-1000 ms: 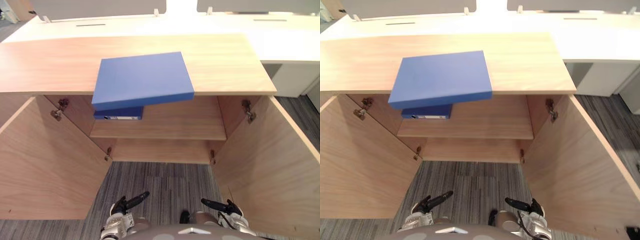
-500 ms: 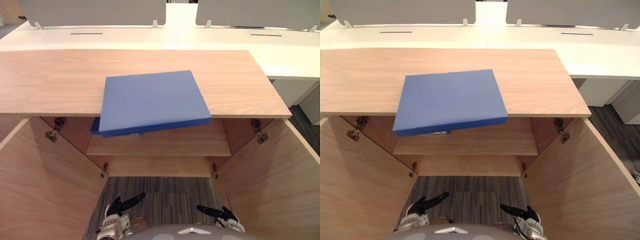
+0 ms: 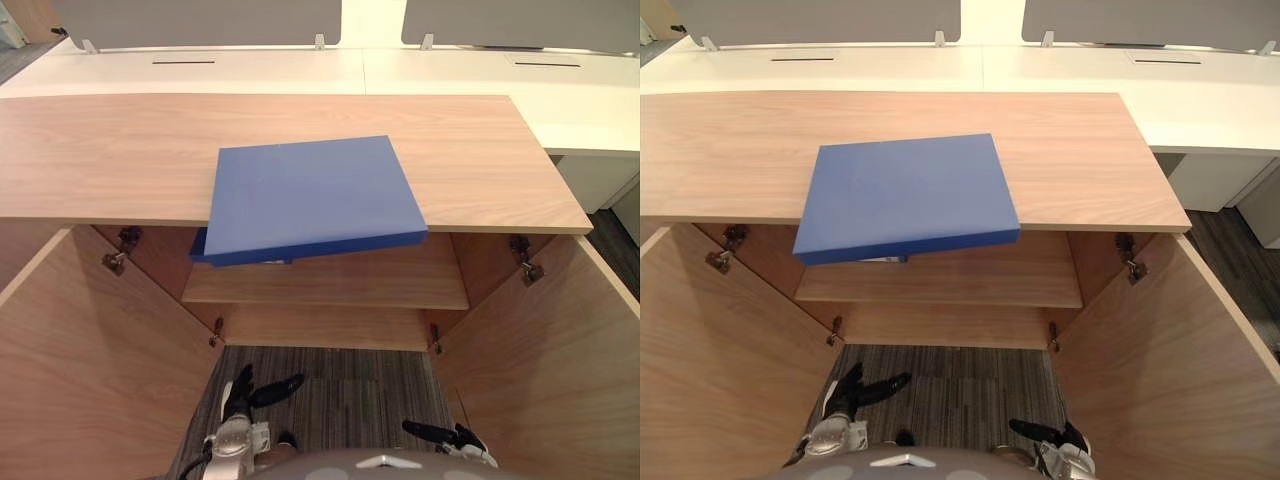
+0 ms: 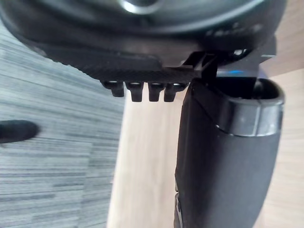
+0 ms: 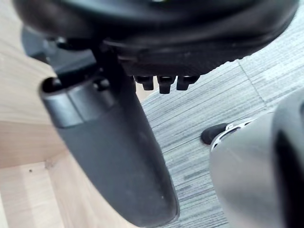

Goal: Walk over to the cabinet, pick up the folder, carry it to the office cabinet, place the folder inside the office cabinet, then close the office cabinet door

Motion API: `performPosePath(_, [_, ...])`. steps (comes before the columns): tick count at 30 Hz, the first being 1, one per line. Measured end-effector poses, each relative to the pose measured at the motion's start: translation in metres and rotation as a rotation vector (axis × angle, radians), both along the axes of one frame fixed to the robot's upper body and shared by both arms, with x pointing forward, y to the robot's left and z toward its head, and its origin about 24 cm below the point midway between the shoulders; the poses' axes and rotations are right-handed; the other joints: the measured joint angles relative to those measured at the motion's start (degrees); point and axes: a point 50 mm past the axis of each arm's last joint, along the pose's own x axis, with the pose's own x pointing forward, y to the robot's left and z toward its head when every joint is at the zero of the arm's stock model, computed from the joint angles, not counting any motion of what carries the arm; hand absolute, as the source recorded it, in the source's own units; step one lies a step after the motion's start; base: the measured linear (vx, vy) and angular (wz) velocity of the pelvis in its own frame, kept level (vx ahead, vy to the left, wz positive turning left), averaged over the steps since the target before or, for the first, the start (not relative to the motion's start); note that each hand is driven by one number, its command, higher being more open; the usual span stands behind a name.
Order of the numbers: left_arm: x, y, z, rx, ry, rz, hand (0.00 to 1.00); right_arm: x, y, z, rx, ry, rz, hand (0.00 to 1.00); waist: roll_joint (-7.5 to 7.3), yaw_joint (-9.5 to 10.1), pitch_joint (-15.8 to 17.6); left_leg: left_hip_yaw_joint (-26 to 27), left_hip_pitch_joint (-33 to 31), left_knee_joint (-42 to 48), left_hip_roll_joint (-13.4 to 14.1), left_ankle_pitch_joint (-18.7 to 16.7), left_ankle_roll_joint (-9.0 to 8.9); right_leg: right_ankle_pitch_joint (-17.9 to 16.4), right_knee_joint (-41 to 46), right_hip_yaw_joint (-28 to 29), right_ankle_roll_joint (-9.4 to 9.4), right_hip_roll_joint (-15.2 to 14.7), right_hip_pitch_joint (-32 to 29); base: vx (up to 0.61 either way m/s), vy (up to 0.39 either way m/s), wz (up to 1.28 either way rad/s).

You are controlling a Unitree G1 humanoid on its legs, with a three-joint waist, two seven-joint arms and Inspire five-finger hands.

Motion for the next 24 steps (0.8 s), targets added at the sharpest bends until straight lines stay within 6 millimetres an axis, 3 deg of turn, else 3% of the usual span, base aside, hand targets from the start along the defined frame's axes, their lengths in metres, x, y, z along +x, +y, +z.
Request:
performPosePath(8, [0.028, 0.014, 0.052, 0.083, -0.282, -0.02, 1.0, 0.002, 0.0, 0.003, -0.02, -0.033, 0.039, 1.0, 0.04, 0.28, 0.0, -0.8, 0.9, -2.8, -2.0, 1.9, 1.24, 0.6, 0.1, 0.1, 0.96, -1.6, -0.1, -0.07, 0.073, 0.05])
performPosePath(13, [0.049, 0.029, 0.106, 0.274, -0.507, -0.093, 1.0, 0.002, 0.001, 0.003, -0.02, -0.032, 0.059, 1.0, 0.1, 1.06, -0.1, -1.4, 0.9, -2.8, -2.3, 2.0, 1.32, 0.5, -0.1, -0.2, 1.02, -1.7, 0.2, -0.02, 0.004, 0.05])
performPosePath(19, [0.059, 0.025, 0.156, 0.345, -0.747, -0.099, 1.0, -0.003, 0.0, 0.002, -0.017, -0.02, 0.06, 1.0, 0.31, 1.68, -1.2, -2.8, 1.0, -2.8, -2.2, 2.0, 1.29, 0.6, -0.2, 2.3, 0.95, -1.4, 1.2, 0.0, -0.007, 0.11])
performPosePath(24, [0.057, 0.02, 0.182, 0.355, -0.88, -0.107, 1.0, -0.005, 0.001, 0.001, -0.001, -0.011, 0.069, 1.0, 0.06, 1.75, -1.9, -3.0, 0.9, -2.4, -2.1, 1.9, 1.18, 0.6, -0.2, 5.0, 0.93, -1.2, 1.3, -0.02, -0.003, 0.03])
